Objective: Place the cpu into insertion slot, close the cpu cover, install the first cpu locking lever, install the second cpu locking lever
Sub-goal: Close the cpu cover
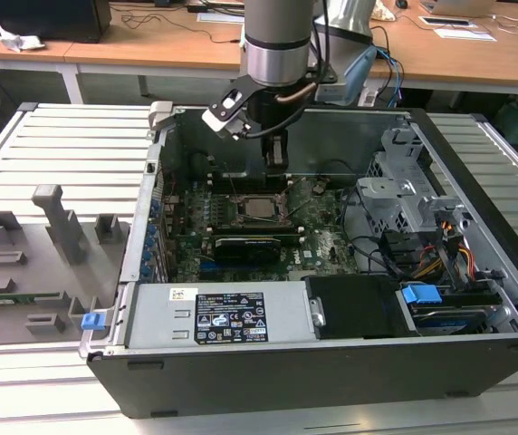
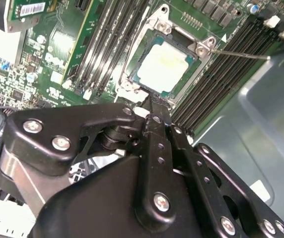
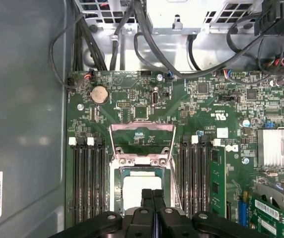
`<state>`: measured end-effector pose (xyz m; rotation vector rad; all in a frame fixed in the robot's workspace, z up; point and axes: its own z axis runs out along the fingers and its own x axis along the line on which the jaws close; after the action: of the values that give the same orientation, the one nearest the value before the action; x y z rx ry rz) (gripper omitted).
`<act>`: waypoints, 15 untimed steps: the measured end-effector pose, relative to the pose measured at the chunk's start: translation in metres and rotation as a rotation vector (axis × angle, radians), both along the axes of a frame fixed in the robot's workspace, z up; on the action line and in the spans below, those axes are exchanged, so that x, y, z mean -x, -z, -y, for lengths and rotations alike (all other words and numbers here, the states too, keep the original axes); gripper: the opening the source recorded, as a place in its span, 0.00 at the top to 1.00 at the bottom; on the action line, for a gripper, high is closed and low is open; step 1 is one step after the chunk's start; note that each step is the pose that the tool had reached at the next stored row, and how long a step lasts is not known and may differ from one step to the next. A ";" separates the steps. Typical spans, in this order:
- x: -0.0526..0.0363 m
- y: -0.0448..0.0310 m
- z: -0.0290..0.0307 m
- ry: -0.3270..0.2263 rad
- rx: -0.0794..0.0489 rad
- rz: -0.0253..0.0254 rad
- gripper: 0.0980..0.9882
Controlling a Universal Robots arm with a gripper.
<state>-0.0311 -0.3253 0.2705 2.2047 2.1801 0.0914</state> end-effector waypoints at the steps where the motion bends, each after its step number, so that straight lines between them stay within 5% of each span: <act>1: -0.0006 -0.0008 0.0000 0.000 0.000 -0.0004 0.99; 8: -0.0275 -0.0007 0.0000 -0.006 0.000 -0.0099 0.99; 10: -0.0372 -0.0005 0.0000 -0.007 0.000 -0.0169 0.99; 15: -0.0440 0.0008 0.0000 -0.007 0.000 -0.0179 0.99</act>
<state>0.0128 -0.3253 0.2697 2.2070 2.1963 0.0718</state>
